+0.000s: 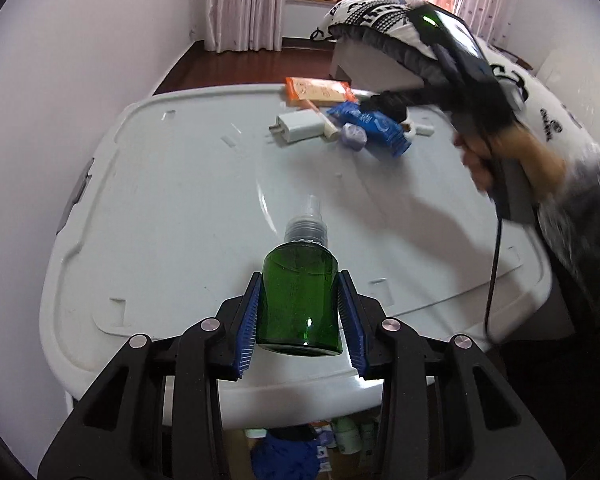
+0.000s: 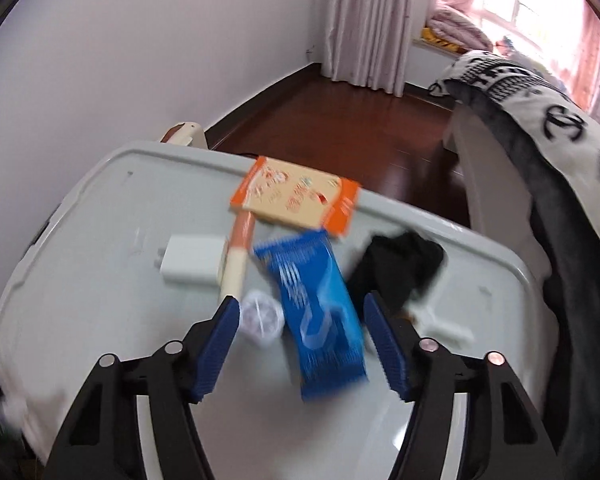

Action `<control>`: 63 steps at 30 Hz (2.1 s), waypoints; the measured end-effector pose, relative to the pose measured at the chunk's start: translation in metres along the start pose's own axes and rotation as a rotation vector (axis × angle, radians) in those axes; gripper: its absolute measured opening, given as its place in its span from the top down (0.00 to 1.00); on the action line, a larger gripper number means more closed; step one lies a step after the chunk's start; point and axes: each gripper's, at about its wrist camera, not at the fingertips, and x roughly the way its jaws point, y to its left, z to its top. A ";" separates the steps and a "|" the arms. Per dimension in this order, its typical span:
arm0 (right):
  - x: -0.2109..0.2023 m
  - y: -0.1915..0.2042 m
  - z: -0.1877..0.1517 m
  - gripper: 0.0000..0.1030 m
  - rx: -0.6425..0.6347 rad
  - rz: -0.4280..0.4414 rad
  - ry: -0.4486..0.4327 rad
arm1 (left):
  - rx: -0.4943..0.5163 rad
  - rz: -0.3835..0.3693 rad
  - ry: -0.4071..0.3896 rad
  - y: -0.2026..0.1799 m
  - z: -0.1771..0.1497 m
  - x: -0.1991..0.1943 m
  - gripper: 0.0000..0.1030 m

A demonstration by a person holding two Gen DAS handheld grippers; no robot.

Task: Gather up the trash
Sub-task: 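Grasp the green spray bottle with the left tool while the right tool grasps the blue snack packet, then drop the green bottle with the left tool while the right tool drops the blue packet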

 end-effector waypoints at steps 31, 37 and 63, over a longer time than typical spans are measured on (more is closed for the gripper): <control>-0.231 0.061 -0.272 0.77 0.441 0.312 -0.032 | 0.004 -0.055 0.046 -0.041 -0.104 -0.066 0.65; -0.222 0.062 -0.302 0.77 0.515 0.387 0.056 | 0.073 -0.049 0.129 -0.058 -0.144 -0.066 0.65; -0.171 0.081 -0.311 0.32 0.491 0.348 0.318 | -0.002 0.048 0.280 -0.038 -0.149 -0.032 0.19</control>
